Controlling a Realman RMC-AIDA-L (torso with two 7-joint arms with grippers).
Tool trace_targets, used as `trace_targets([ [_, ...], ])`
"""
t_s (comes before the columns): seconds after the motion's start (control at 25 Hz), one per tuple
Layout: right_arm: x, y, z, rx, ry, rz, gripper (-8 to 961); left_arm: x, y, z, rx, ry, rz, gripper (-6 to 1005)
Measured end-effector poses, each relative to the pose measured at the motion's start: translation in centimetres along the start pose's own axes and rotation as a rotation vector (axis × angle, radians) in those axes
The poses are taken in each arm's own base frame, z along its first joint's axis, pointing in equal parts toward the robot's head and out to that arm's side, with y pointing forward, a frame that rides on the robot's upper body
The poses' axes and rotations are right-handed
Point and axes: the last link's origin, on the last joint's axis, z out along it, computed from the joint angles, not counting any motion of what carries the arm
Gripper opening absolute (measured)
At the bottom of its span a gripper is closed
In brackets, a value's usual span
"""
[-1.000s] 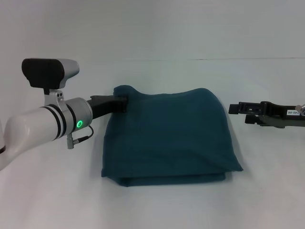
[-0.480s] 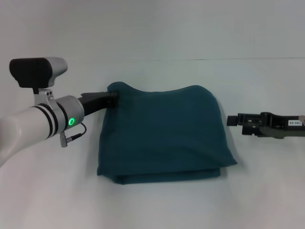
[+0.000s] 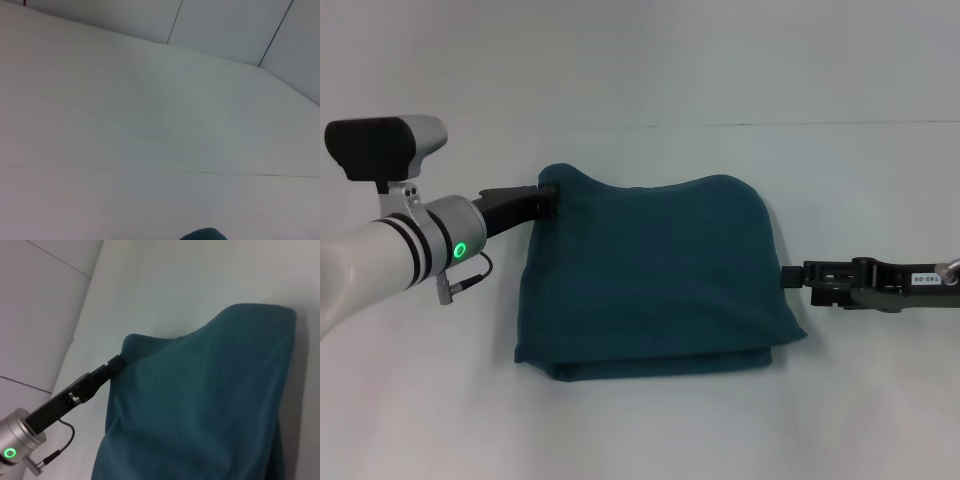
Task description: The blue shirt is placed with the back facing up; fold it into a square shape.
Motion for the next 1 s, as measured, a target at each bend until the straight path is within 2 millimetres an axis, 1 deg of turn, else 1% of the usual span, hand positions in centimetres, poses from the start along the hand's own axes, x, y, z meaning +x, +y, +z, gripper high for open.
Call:
trace_targets([
  [0.32,0.1,0.6,1.5,-0.009,0.000,-0.008,912,-0.2,-0.1,-0.1,0.004,-0.002,-0.001,39],
  [0.48,0.3,0.6,1.6,-0.007,0.008,-0.006,912,-0.2,-0.2,-0.1,0.005,-0.002,-0.001,44],
  [0.6,0.6,0.3,1.2,-0.003,0.009,0.008,807,-0.2,-0.2,-0.1,0.005,-0.002,-0.001,47],
  [0.8,1.2,-0.2,0.3,-0.003,0.020,0.031,766,-0.1,-0.2,-0.1,0.007,-0.003,0.001,54],
  [1.0,1.8,-0.3,0.4,-0.008,0.047,0.044,760,-0.2,-0.2,-0.1,0.006,-0.005,0.005,60],
])
